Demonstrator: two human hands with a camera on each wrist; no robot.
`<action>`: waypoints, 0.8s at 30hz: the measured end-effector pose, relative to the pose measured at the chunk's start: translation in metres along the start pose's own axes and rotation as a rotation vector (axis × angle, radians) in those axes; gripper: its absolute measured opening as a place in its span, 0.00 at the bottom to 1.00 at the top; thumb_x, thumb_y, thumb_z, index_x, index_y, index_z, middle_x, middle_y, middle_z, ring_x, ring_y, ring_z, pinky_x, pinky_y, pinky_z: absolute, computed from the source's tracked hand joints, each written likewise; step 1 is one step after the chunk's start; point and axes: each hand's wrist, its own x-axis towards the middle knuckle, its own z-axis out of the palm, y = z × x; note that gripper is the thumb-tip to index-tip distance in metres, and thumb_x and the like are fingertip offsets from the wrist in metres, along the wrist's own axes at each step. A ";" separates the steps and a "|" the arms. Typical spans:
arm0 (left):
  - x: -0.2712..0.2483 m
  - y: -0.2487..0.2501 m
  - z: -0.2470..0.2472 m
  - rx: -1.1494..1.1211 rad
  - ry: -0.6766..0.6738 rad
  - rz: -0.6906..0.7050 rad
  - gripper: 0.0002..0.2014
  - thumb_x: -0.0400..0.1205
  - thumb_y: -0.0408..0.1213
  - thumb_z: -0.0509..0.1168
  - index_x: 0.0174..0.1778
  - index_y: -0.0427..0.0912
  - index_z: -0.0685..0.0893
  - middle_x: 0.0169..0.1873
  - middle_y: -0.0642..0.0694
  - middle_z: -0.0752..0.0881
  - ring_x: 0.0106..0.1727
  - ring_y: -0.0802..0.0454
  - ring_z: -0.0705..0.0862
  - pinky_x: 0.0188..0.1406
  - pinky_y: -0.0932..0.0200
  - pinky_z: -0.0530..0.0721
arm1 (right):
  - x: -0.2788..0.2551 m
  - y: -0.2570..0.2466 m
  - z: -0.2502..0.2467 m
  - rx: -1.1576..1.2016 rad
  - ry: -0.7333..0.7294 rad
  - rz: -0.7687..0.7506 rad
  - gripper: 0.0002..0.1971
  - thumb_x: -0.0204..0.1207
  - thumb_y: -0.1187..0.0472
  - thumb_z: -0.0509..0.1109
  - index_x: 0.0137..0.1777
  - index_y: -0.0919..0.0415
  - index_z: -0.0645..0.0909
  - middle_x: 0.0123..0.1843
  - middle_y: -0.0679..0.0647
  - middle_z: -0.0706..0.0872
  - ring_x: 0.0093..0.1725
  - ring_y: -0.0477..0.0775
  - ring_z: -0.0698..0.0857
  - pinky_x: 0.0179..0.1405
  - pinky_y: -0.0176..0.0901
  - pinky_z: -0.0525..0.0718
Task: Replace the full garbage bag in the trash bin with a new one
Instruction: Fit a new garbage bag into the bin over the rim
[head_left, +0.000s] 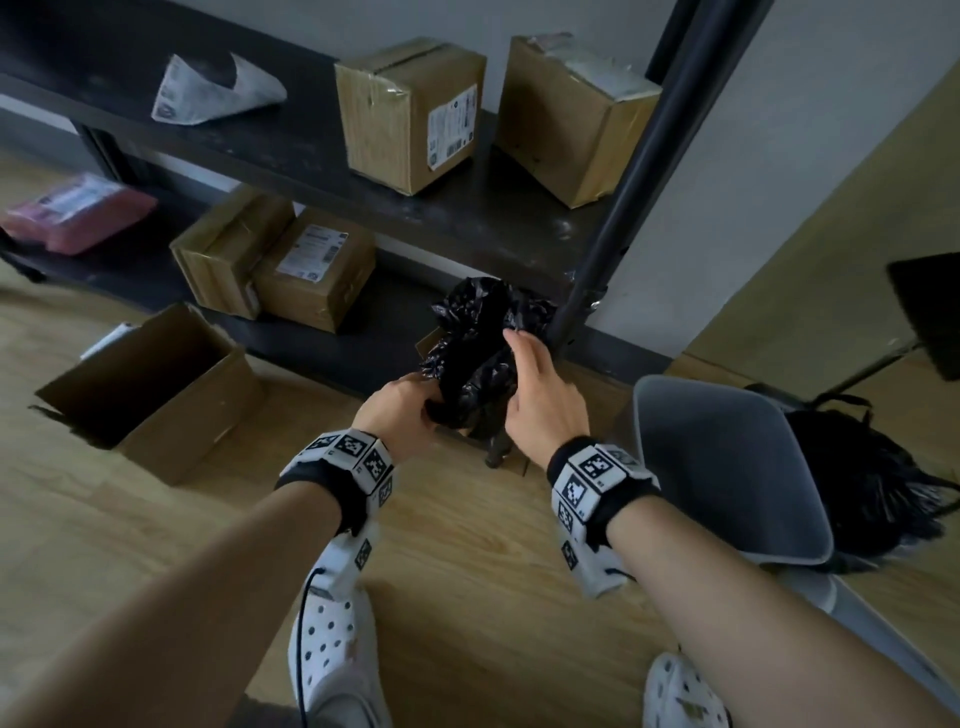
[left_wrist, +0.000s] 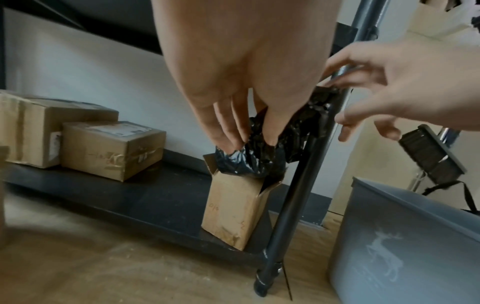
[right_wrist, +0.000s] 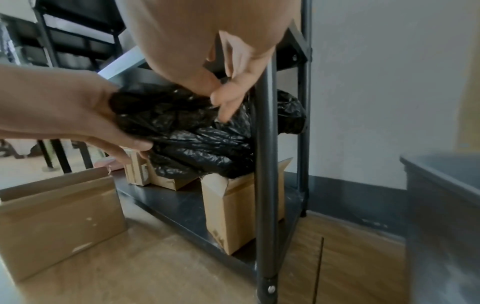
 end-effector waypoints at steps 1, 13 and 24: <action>-0.002 -0.006 -0.002 0.011 -0.001 -0.012 0.15 0.74 0.29 0.62 0.54 0.43 0.87 0.56 0.43 0.84 0.57 0.40 0.83 0.55 0.51 0.80 | 0.006 -0.003 0.000 -0.041 -0.054 0.015 0.40 0.74 0.72 0.62 0.81 0.46 0.51 0.84 0.52 0.55 0.52 0.67 0.86 0.53 0.58 0.85; -0.034 -0.018 -0.058 0.026 0.081 -0.135 0.09 0.75 0.34 0.66 0.50 0.39 0.80 0.50 0.39 0.85 0.53 0.38 0.83 0.41 0.57 0.72 | 0.019 -0.025 -0.026 0.142 0.117 -0.134 0.06 0.79 0.61 0.62 0.52 0.61 0.76 0.58 0.55 0.81 0.52 0.59 0.83 0.50 0.50 0.81; -0.079 0.082 -0.103 -0.024 0.086 0.052 0.28 0.74 0.47 0.72 0.70 0.48 0.75 0.65 0.41 0.82 0.65 0.40 0.80 0.60 0.52 0.77 | -0.037 -0.027 -0.151 0.788 0.152 0.041 0.11 0.78 0.68 0.65 0.35 0.55 0.74 0.33 0.59 0.82 0.17 0.47 0.82 0.14 0.37 0.76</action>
